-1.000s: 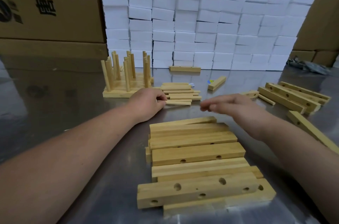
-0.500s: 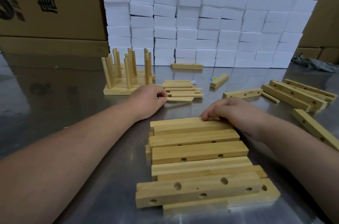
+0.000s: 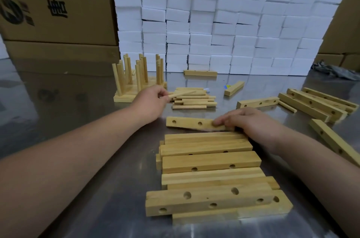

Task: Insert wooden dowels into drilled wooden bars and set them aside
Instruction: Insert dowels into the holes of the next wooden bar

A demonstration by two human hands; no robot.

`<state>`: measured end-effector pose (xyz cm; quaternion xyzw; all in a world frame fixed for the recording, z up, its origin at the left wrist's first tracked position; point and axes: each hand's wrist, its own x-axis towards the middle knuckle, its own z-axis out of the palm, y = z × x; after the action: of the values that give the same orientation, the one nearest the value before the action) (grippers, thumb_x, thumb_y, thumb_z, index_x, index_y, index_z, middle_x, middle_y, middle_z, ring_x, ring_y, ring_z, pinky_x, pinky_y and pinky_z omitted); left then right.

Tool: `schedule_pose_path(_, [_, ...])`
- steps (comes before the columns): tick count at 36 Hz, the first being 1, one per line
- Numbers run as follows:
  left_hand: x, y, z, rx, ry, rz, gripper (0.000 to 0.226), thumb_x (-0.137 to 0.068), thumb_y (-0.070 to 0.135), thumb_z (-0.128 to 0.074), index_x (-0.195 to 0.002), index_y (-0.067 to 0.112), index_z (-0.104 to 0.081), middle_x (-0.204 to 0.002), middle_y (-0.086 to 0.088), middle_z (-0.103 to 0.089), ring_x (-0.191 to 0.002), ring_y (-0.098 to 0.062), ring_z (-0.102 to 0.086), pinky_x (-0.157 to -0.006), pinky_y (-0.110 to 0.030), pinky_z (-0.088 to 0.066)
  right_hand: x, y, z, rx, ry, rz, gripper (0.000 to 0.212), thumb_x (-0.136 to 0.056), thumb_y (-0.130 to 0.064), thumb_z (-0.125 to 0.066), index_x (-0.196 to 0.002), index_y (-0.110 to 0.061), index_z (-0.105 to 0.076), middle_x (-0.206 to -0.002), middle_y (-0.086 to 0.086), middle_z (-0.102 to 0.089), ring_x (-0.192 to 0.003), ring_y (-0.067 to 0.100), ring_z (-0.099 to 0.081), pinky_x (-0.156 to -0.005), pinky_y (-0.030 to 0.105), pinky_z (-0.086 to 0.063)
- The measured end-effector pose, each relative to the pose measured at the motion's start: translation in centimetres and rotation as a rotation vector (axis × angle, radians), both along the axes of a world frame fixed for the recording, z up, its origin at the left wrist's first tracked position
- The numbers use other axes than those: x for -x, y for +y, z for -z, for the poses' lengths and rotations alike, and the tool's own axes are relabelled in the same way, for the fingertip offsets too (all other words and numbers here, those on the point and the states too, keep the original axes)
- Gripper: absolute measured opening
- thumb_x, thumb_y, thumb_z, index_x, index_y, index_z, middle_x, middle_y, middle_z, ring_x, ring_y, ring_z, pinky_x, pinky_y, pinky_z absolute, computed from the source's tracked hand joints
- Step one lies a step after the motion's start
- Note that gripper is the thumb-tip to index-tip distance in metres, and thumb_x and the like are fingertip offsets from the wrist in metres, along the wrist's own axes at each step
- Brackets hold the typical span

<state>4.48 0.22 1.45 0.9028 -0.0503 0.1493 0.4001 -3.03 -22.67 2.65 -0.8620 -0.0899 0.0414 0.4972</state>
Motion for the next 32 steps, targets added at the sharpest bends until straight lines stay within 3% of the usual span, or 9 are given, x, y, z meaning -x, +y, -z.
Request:
schedule_pose_path(6, [1.8,0.8,-0.3,0.360,0.019,-0.056,0.020,-0.093,0.015,-0.051,-0.076,0.022,-0.060,-0.079,0.000,-0.063,-0.063,-0.013,-0.051,-0.061,-0.028,-0.042,-1.0,-0.8,0.7,-0.176,-0.069,0.131,0.037,-0.081,0.001,-0.059,-0.083,-0.032,-0.075,-0.085,0.008,-0.070,-0.079,0.020,-0.059,-0.075,0.030,-0.047])
schedule_pose_path(10, [2.9,0.8,0.6,0.430,-0.009,-0.062,0.022,-0.095,0.012,-0.045,-0.081,0.022,-0.060,-0.070,0.000,-0.056,-0.062,-0.016,-0.047,-0.058,-0.030,-0.040,-1.4,-1.0,0.9,-0.276,-0.152,0.175,0.036,-0.085,0.002,-0.056,-0.089,-0.031,-0.070,-0.078,0.002,-0.070,-0.068,0.012,-0.068,-0.069,0.026,-0.048])
schedule_pose_path(14, [3.5,0.6,1.1,0.357,-0.064,-0.005,0.027,-0.096,0.014,-0.042,-0.096,0.033,-0.062,-0.061,0.011,-0.052,-0.048,-0.006,-0.040,-0.041,-0.015,-0.033,-1.6,-1.0,1.1,-0.259,-0.217,0.207,0.029,-0.088,-0.006,-0.058,-0.109,-0.023,-0.067,-0.078,0.006,-0.069,-0.066,0.007,-0.068,-0.072,0.024,-0.049])
schedule_pose_path(16, [3.9,0.5,1.1,0.300,-0.095,0.030,0.029,-0.096,0.016,-0.043,-0.094,0.038,-0.062,-0.050,0.015,-0.050,-0.042,-0.002,-0.038,-0.037,-0.013,-0.028,-1.5,-1.0,1.1,-0.194,-0.270,0.220,0.031,-0.090,-0.011,-0.058,-0.115,-0.027,-0.063,-0.086,0.018,-0.067,-0.068,0.006,-0.068,-0.078,0.027,-0.050])
schedule_pose_path(18, [4.2,0.4,1.0,0.202,-0.132,0.038,0.029,-0.095,0.018,-0.044,-0.091,0.041,-0.060,-0.059,0.014,-0.056,-0.049,-0.002,-0.042,-0.041,-0.012,-0.030,-1.2,-0.9,1.0,-0.108,-0.321,0.219,0.035,-0.090,-0.017,-0.058,-0.121,-0.035,-0.056,-0.095,0.027,-0.062,-0.071,0.002,-0.068,-0.083,0.028,-0.050])
schedule_pose_path(21, [4.2,0.6,0.9,0.154,-0.174,0.027,0.026,-0.094,0.018,-0.046,-0.090,0.038,-0.060,-0.063,0.009,-0.053,-0.046,0.000,-0.041,-0.041,-0.011,-0.030,-1.0,-0.8,1.0,-0.021,-0.349,0.225,0.040,-0.091,-0.022,-0.059,-0.129,-0.032,-0.051,-0.086,0.014,-0.069,-0.073,-0.003,-0.064,-0.072,0.020,-0.045])
schedule_pose_path(25, [4.0,1.1,0.9,0.111,-0.183,-0.015,0.017,-0.093,0.024,-0.051,-0.095,0.035,-0.064,-0.071,0.013,-0.054,-0.054,0.000,-0.047,-0.043,-0.008,-0.032,-1.1,-0.6,0.8,-0.036,-0.331,0.246,0.034,-0.089,-0.022,-0.061,-0.122,-0.029,-0.058,-0.075,-0.010,-0.071,-0.074,0.002,-0.061,-0.064,0.011,-0.042])
schedule_pose_path(27, [3.8,1.2,1.0,0.090,-0.203,-0.050,0.017,-0.093,0.026,-0.052,-0.099,0.034,-0.065,-0.079,0.018,-0.054,-0.066,0.001,-0.048,-0.050,-0.010,-0.031,-1.0,-0.5,0.7,-0.023,-0.340,0.248,0.030,-0.087,-0.021,-0.063,-0.115,-0.031,-0.060,-0.080,-0.006,-0.072,-0.064,-0.001,-0.055,-0.056,0.009,-0.040])
schedule_pose_path(32, [3.6,1.3,1.2,0.073,-0.253,-0.077,0.017,-0.093,0.026,-0.053,-0.102,0.029,-0.067,-0.071,0.019,-0.046,-0.062,0.001,-0.043,-0.053,-0.011,-0.028,-0.6,-0.4,0.7,0.039,-0.366,0.235,0.027,-0.084,-0.023,-0.066,-0.106,-0.038,-0.061,-0.089,0.007,-0.068,-0.050,-0.003,-0.046,-0.045,0.009,-0.036])
